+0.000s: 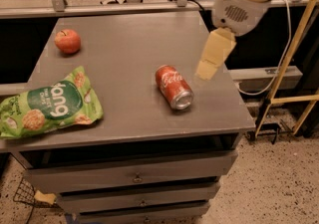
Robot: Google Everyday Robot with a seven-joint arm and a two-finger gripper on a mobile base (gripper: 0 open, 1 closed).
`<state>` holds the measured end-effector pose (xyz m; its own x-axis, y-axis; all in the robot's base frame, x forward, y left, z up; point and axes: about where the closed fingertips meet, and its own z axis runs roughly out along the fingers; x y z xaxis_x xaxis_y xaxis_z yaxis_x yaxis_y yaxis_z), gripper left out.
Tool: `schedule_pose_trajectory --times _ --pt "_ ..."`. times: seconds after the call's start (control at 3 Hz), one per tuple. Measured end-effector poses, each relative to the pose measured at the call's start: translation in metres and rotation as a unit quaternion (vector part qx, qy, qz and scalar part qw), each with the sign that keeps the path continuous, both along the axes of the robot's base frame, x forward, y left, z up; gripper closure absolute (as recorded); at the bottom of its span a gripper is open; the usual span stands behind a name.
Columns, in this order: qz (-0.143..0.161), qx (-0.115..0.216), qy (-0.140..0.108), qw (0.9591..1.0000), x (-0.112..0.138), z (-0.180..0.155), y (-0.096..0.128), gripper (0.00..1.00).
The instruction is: Place coke can upright
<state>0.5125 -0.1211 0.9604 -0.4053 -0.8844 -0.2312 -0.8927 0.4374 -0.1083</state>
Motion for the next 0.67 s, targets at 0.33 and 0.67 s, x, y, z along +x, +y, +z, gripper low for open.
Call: schedule_pose_trajectory --times 0.33,0.67 --pt "-0.043 0.01 0.042 0.9981 0.024 -0.02 0.028 0.0" --pt "-0.121 0.032 0.081 0.9888 0.034 -0.039 0.057 0.0"
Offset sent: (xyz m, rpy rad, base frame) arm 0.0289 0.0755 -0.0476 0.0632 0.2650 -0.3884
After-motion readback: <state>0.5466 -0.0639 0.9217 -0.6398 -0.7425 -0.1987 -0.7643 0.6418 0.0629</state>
